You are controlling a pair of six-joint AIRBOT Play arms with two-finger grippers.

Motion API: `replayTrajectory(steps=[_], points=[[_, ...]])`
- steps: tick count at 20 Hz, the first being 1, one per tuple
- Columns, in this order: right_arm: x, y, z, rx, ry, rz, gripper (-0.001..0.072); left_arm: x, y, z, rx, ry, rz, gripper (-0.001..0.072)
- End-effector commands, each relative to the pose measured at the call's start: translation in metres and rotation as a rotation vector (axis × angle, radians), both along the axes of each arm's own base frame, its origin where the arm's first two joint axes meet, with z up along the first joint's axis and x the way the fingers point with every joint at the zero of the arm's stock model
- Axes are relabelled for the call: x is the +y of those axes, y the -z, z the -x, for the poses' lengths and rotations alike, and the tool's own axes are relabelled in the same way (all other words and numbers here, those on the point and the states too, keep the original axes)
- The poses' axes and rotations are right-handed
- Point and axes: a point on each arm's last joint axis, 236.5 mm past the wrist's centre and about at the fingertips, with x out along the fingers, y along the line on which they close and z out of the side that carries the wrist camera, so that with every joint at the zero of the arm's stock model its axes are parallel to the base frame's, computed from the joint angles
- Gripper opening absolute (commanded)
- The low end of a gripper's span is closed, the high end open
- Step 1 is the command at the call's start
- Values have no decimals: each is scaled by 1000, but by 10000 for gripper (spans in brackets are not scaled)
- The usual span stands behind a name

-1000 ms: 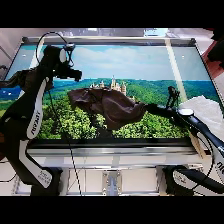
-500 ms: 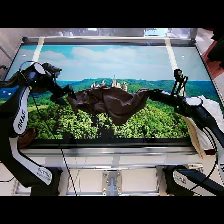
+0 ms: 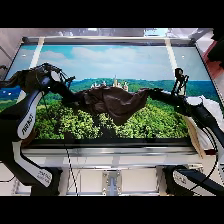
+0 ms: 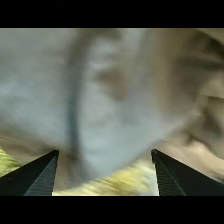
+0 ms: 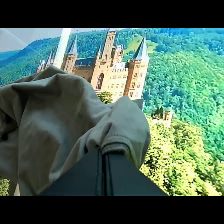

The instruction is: Fold the shirts.

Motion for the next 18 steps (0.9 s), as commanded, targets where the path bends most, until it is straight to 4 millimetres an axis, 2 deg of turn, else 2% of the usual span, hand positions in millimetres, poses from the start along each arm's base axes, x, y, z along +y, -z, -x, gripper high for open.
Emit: replayTrajectory(steps=[1, 2, 3, 4, 5, 7, 9, 11, 13, 14, 16, 18], points=[[0, -1, 0, 2, 2, -4, 28, 31, 11, -27, -159, 90, -305, 658], [0, -1, 0, 2, 2, -4, 28, 36, 10, -35, -196, 73, -355, 581], [0, -1, 0, 2, 2, -4, 28, 38, 9, -40, -220, 56, -376, 441], [0, -1, 0, 1, 2, -4, 28, 37, 8, -44, -235, 52, -378, 184], [0, -1, 0, 1, 3, -3, 28, 37, 8, -46, -243, 56, -378, 21], [-2, -2, -1, -5, 8, 1, 27, 44, -2, -50, -263, 65, -411, 15], [-10, -12, -2, -34, 15, 23, 27, 59, -36, -65, -353, 61, -474, 15], [-22, -39, -1, -84, 4, 58, 26, 75, -102, -81, -505, 34, -529, 15], [-39, -82, 4, -160, 19, 87, 26, 80, -189, -85, -689, -18, -522, 15], [-47, -110, 9, -216, 22, 120, 26, 81, -231, -79, -772, -45, -502, 15], [-60, -168, 26, -322, 51, 178, 25, 84, -313, -52, -921, -105, -445, 16], [-66, -230, 50, -447, 77, 233, 25, 87, -379, -7, -1027, -137, -382, 15]])
